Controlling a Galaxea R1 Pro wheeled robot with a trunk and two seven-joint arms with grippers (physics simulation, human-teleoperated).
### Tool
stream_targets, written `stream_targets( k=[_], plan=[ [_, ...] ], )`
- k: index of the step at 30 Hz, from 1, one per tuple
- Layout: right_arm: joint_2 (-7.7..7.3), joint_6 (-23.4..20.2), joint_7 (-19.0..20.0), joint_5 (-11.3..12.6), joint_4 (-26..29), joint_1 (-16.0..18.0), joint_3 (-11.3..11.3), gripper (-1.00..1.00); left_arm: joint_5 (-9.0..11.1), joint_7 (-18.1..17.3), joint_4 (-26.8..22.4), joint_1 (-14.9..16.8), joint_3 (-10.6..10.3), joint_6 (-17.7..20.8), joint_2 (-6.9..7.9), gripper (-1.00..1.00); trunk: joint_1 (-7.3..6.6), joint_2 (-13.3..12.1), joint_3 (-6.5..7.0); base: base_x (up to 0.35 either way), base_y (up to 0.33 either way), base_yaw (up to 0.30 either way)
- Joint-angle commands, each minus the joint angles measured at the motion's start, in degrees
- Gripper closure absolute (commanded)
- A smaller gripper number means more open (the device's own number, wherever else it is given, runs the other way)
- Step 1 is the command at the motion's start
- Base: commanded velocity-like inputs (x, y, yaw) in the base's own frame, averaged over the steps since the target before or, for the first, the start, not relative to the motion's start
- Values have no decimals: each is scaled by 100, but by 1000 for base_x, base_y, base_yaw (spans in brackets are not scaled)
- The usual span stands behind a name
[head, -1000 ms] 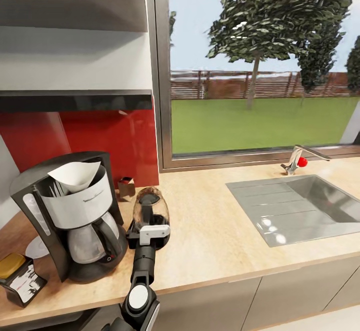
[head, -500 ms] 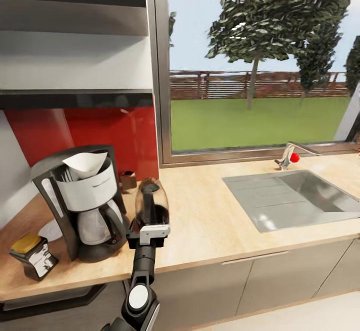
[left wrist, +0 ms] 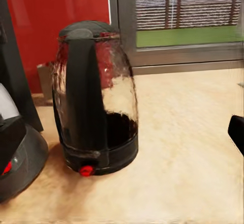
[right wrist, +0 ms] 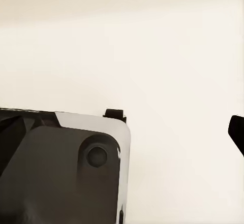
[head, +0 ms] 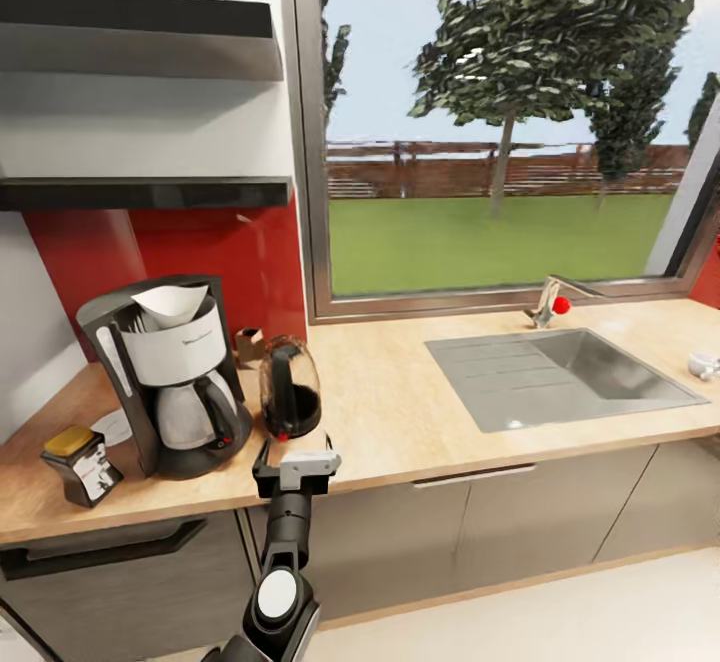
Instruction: Set up a coffee station on the kitchen countertop: keep the coffee maker on the countertop, move the bottle of coffee from the kitchen shelf to the counter next to the coffee maker, place a paper coffee filter on top of the coffee maker, put the saucer next to the coffee maker with the coffee cup on the saucer, and place the electric kettle next to the coffee maker.
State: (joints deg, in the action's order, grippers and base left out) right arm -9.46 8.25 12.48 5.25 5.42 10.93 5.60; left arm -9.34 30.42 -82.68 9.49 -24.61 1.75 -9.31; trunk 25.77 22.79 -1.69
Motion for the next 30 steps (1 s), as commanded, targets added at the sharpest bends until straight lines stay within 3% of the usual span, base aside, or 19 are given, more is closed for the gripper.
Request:
stream_targets(
  k=[1,10,14,20,24,30],
  plan=[
    [-3,19,18,55,-6,6,47,-100,-44,32,1,4,-11,17,0,-100,2,13,-14,-143,-73,0],
    [-7,19,18,55,-11,6,47,-100,-27,-20,-10,-109,-64,-5,20,-100,2,13,-14,-34,-17,0],
    [-11,19,18,55,-14,6,47,-100,-29,-125,-41,-343,-286,-292,197,-100,2,13,-14,-2,-1,0],
    [-12,19,17,48,-18,6,45,-100,-30,-1072,-156,-474,-933,-790,894,-100,2,13,-14,0,0,0],
    [-12,19,17,48,-17,6,45,-100,5,-1618,-259,-518,-1036,-839,1301,-100,2,13,-14,0,0,0],
    [-12,20,15,47,-15,6,45,-100,19,-2231,-294,-888,-1038,-870,1641,-100,2,13,-14,0,0,0]
  ],
)
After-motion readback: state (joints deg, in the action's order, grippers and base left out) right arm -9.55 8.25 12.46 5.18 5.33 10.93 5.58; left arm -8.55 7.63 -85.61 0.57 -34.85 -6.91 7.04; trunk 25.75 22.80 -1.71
